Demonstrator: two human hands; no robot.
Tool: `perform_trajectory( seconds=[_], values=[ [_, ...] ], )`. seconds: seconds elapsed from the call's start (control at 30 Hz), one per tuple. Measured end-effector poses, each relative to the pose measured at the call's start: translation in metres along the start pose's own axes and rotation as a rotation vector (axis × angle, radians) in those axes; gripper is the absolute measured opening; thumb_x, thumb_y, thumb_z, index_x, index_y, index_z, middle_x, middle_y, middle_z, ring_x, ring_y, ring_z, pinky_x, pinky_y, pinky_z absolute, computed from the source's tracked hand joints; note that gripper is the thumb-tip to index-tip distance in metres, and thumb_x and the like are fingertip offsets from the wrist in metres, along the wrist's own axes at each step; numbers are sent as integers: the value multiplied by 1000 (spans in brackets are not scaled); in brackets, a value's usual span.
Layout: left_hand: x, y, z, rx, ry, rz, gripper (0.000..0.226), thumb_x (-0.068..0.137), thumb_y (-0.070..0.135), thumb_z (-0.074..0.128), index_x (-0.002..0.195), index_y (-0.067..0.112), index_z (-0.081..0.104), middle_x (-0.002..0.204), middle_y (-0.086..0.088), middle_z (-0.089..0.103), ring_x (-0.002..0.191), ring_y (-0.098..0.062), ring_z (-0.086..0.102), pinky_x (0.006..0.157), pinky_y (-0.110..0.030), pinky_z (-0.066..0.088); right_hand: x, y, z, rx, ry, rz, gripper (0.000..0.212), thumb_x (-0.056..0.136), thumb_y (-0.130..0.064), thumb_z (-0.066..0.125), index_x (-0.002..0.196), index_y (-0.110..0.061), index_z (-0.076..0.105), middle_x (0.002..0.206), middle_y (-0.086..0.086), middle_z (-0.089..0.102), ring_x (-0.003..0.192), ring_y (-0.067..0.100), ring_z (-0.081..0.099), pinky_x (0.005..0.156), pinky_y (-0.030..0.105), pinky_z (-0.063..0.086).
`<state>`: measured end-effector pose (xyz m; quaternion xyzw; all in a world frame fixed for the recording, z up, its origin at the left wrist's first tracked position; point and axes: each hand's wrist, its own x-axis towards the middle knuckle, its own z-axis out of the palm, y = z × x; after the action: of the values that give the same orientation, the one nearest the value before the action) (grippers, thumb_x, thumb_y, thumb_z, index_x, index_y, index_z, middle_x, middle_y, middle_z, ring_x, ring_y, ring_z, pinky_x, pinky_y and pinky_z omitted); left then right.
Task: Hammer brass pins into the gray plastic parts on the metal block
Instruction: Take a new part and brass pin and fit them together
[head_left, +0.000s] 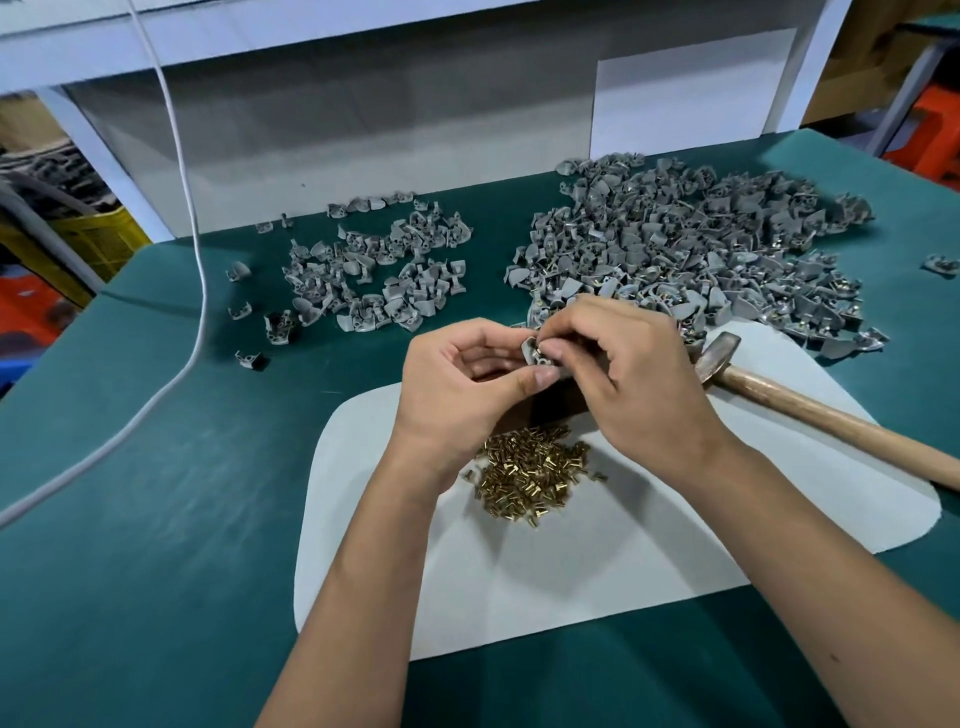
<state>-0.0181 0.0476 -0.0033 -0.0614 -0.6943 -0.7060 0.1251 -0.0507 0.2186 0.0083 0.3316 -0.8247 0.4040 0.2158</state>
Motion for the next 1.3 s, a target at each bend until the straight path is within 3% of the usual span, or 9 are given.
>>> perform_trajectory(
  seconds=[0.2, 0.33, 0.6, 0.87, 1.13, 1.3],
  values=[
    [0, 0, 1, -5, -5, -5, 33, 68, 6, 88, 100, 7, 77, 97, -13, 79, 89, -26, 73, 91, -42, 60, -4, 0, 0, 98, 36, 130, 7, 96, -10, 68, 95, -10, 74, 89, -6, 71, 85, 6, 65, 79, 18, 49],
    [1, -1, 1, 49, 15, 11, 32, 75, -1, 85, 105, 6, 77, 99, -10, 79, 91, -23, 73, 90, -35, 59, -5, 0, 0, 116, 52, 189, 8, 96, -13, 69, 98, -11, 76, 87, -7, 72, 84, 7, 68, 79, 21, 52],
    [1, 4, -1, 84, 40, 24, 37, 82, -5, 80, 107, 22, 77, 100, -1, 79, 90, -14, 72, 85, -25, 57, -7, -1, 2, 155, 85, 256, 8, 97, -11, 67, 99, -14, 74, 87, -10, 71, 83, 7, 67, 78, 24, 55],
    [0, 2, 3, 87, 42, 38, 30, 74, -3, 86, 98, 11, 76, 93, -5, 79, 82, -16, 73, 78, -26, 59, -7, -5, 6, 116, 156, 239, 8, 94, -8, 69, 99, -10, 75, 91, -5, 74, 87, 8, 70, 82, 32, 58],
    [-3, 2, 9, 91, 83, 31, 30, 71, -5, 88, 94, 10, 75, 90, -9, 79, 85, -25, 76, 84, -35, 62, -8, -5, 11, 187, 142, 324, 8, 94, -10, 71, 99, -13, 78, 89, -8, 75, 85, 7, 71, 80, 35, 59],
    [-3, 0, 12, 113, 117, 42, 30, 70, -8, 88, 94, 6, 76, 89, -8, 79, 84, -24, 77, 81, -30, 61, -6, -3, 11, 231, 104, 370, 9, 95, -12, 70, 97, -16, 78, 86, -10, 74, 83, 8, 71, 79, 36, 60]
  ],
)
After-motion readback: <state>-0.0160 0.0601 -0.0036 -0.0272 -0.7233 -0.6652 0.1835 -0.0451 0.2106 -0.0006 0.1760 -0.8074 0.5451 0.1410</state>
